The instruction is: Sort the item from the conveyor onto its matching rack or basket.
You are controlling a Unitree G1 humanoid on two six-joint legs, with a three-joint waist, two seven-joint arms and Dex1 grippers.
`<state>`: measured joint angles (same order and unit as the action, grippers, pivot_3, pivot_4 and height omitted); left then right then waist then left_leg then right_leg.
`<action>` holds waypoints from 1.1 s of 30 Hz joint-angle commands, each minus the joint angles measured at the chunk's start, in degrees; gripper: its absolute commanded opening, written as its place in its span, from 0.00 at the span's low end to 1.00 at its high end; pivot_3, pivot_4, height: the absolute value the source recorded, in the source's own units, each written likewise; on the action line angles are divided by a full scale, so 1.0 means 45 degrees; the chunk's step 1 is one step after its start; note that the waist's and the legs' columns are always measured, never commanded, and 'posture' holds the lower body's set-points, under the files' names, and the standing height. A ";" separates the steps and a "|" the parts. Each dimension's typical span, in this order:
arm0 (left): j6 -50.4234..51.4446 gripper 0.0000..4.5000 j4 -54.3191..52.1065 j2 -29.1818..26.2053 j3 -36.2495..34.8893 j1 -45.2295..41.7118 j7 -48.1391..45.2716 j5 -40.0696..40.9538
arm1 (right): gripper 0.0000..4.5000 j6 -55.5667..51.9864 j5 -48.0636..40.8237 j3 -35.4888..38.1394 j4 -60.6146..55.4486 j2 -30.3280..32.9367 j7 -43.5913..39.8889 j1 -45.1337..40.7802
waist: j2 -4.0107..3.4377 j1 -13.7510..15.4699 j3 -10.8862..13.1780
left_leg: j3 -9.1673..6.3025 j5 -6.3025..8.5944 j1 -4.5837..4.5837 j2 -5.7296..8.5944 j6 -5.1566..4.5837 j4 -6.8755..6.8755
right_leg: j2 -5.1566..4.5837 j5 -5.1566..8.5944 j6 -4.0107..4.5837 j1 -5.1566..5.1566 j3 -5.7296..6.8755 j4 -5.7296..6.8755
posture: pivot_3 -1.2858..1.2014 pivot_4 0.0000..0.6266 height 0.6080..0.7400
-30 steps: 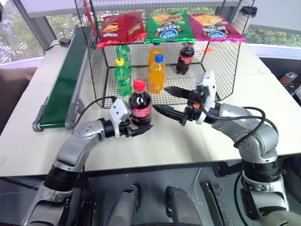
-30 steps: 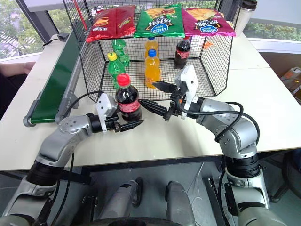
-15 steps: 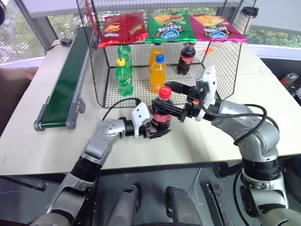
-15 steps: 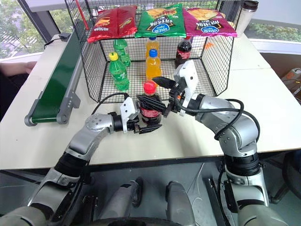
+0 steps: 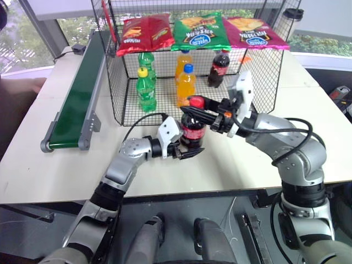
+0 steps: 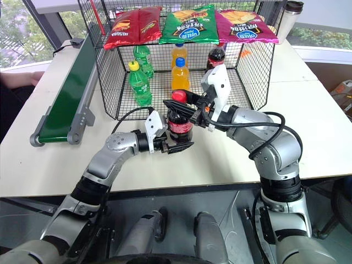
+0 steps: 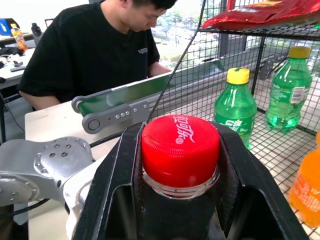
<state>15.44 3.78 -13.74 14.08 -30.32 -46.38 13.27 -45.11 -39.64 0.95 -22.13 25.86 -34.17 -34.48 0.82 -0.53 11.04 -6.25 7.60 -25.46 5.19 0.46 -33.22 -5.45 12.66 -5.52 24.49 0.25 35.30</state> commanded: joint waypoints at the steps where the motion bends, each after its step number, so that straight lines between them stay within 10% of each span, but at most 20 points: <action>1: -0.0076 0.99 -0.0390 0.0192 -0.1020 -0.0758 0.0591 0.0452 | 0.26 -0.0122 -0.0347 0.0079 -0.0241 -0.0124 -0.0003 -0.0162 | 0.0000 0.0000 0.0000 | 0.0001 0.0000 0.0000 0.0000 0.0000 -0.0001 | -0.0001 0.0001 0.0001 0.0000 0.0000 0.0002 | 0.52 0.24 0.98; 13: 0.2020 0.99 -0.1861 -0.1071 -0.1831 0.0047 0.0460 0.1480 | 0.26 0.0719 0.0680 0.0839 0.1332 0.0182 0.0745 -0.1158 | -0.0001 -0.0034 0.0000 | 0.0002 -0.0001 0.0013 -0.0003 0.0000 -0.0003 | 0.0019 -0.0005 -0.0006 -0.0001 -0.0001 0.0021 | 0.52 0.24 0.98; 33: 0.1819 0.99 -0.3822 -0.1140 -0.2666 0.2785 0.3697 0.0573 | 0.26 0.7579 0.5559 0.1060 1.1847 -0.0755 0.2571 -0.5000 | -0.0009 -0.0011 0.0005 | 0.0024 -0.0005 0.0021 0.0001 0.0004 0.0002 | 0.0027 -0.0014 -0.0016 0.0003 -0.0017 0.0034 | 0.52 0.24 0.98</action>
<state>25.34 -10.41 -18.78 2.52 -17.85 -30.56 16.56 -15.29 -15.30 3.91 30.40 22.38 -22.82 -53.72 0.78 -0.58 11.06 -6.15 7.57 -25.37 5.20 0.48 -33.22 -5.32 12.60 -5.59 24.50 0.18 35.45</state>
